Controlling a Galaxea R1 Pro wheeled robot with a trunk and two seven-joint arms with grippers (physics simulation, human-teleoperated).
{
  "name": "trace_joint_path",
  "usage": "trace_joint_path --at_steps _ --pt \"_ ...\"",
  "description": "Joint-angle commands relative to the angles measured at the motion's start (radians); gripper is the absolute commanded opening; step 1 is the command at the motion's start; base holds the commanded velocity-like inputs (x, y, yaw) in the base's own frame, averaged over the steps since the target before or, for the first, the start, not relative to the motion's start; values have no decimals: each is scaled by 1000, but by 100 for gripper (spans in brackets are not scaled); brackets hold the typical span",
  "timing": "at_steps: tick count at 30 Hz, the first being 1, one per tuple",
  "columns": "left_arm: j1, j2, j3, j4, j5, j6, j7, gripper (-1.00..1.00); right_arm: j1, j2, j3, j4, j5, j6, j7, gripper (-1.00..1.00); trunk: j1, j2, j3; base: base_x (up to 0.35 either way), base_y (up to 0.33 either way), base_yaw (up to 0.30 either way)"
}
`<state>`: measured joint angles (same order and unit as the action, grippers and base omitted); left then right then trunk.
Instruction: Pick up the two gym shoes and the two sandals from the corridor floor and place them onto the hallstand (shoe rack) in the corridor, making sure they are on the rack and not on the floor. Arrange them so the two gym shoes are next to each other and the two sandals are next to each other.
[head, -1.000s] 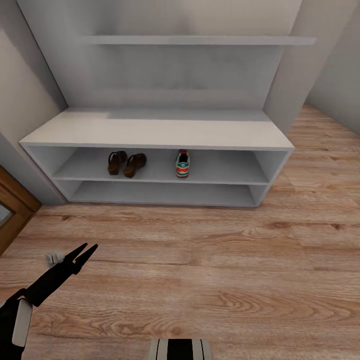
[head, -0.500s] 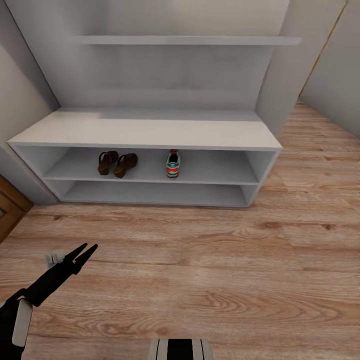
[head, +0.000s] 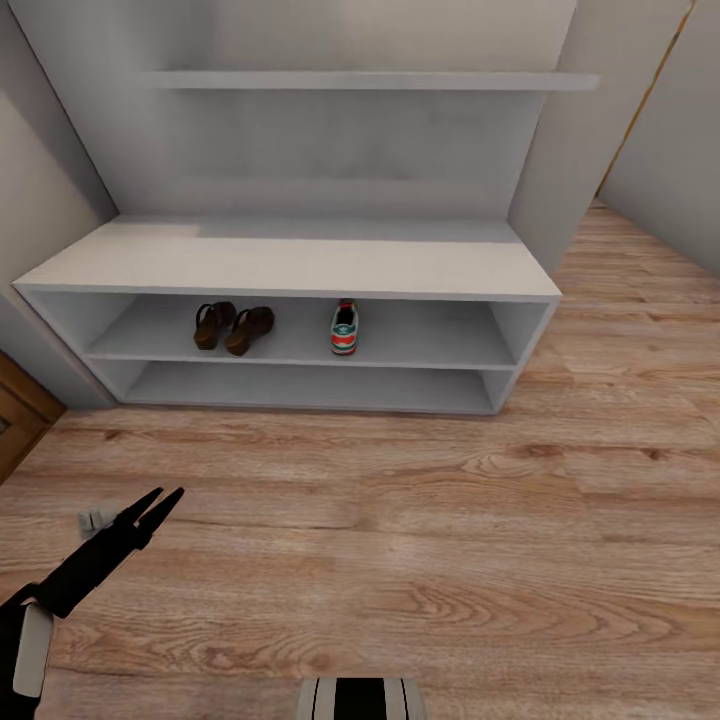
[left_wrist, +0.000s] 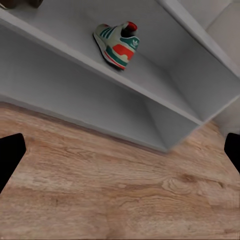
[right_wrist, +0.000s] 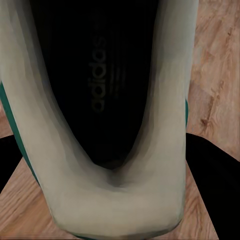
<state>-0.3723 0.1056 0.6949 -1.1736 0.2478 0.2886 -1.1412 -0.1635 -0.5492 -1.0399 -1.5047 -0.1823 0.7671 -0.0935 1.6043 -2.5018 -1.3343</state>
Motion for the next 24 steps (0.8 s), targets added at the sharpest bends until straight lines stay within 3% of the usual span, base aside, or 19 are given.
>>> trace_joint_path --at_steps 1,3,4,5,6,7,9,10,14,20,24 --pt "0 0 25 0 4 11 -3 100 -1 0 29 -1 -6 5 -10 -100 0 0 -1 0 0 0" --pt "0 0 51 -2 2 11 -3 100 -1 0 85 0 -6 5 -9 -100 0 0 -1 0 0 0" --pt "0 0 66 -5 2 11 -3 100 -1 5 161 0 -6 5 -8 -100 0 0 -1 0 0 0" --pt "0 1 73 -6 1 11 -3 100 -1 22 257 0 -6 5 -9 -100 0 0 -1 0 0 0" --pt "0 1 77 -7 2 11 -4 100 -1 41 327 0 -6 5 -12 -100 0 0 -1 0 0 0" --pt "0 1 80 -12 2 11 -4 100 -1 76 432 0 -5 5 -15 -100 0 0 -1 0 0 0" --pt "9 1 81 -30 2 11 -3 100 -1 138 554 0 -2 5 -17 -100 0 0 -1 0 0 0" --pt "17 2 82 -47 2 11 -3 100 -1 185 619 0 2 5 -19 -100 0 0 -1 0 0 0" --pt "35 2 83 -77 3 11 -5 100 -4 259 680 -1 6 5 -20 -100 0 0 -1 0 0 0" --pt "71 2 83 -120 5 11 -7 100 -5 320 700 -2 7 11 -20 -100 0 0 -1 0 0 0" --pt "91 2 83 -128 5 12 -8 100 -5 401 704 -1 10 15 -21 -100 0 0 -1 0 0 0"
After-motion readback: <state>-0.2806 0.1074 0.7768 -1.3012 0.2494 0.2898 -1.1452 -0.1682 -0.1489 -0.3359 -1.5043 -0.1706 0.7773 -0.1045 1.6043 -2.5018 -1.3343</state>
